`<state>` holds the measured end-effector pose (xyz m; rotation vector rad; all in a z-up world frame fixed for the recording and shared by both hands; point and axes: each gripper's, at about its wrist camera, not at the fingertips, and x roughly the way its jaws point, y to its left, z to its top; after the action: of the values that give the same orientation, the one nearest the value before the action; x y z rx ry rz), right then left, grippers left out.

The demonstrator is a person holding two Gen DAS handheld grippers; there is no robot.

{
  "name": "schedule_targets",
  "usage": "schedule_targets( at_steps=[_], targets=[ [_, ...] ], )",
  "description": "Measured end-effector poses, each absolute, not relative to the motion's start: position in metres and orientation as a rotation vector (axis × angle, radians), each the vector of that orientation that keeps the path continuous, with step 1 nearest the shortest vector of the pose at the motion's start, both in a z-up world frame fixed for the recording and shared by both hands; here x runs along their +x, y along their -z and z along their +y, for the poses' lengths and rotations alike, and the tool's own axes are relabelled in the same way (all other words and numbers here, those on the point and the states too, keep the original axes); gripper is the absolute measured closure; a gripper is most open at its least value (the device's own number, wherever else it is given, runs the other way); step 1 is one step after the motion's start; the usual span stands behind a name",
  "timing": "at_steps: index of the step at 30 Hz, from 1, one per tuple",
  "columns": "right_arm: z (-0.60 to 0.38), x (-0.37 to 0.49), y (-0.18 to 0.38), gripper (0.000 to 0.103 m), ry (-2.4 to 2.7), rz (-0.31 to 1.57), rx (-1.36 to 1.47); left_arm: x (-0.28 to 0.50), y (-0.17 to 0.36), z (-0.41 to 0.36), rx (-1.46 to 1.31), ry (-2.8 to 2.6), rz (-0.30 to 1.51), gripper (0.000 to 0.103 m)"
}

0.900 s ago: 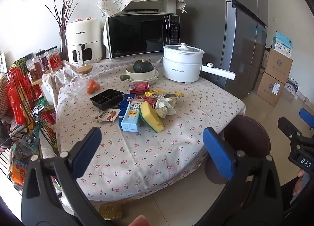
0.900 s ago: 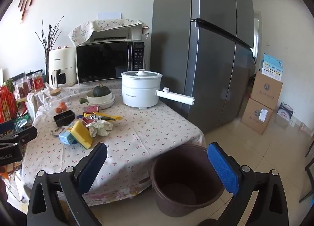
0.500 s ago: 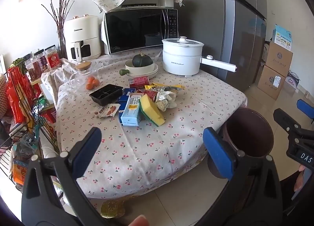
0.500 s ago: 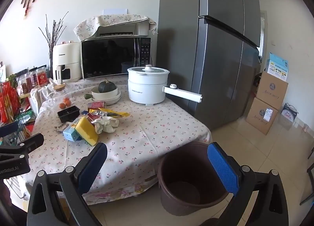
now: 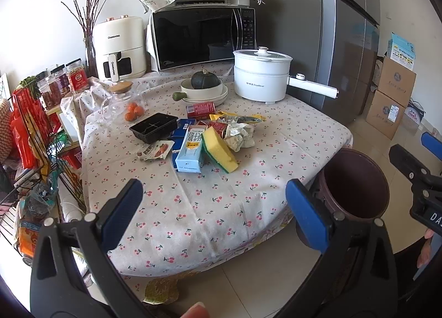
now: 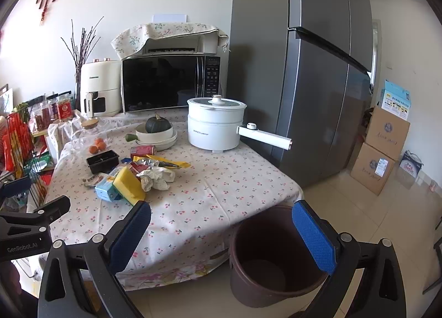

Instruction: Collect trash

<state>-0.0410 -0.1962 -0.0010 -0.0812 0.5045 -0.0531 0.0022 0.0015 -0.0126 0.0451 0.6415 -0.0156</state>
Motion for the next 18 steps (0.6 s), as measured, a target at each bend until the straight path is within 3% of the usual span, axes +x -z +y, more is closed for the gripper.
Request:
schedule_targets(
  at_steps=[18],
  targets=[
    [-0.1965, -0.0399, 0.0000, 0.000, 0.053, 0.505, -0.081, 0.0042, 0.0119, 0.0039, 0.042, 0.015, 0.645, 0.000]
  ],
)
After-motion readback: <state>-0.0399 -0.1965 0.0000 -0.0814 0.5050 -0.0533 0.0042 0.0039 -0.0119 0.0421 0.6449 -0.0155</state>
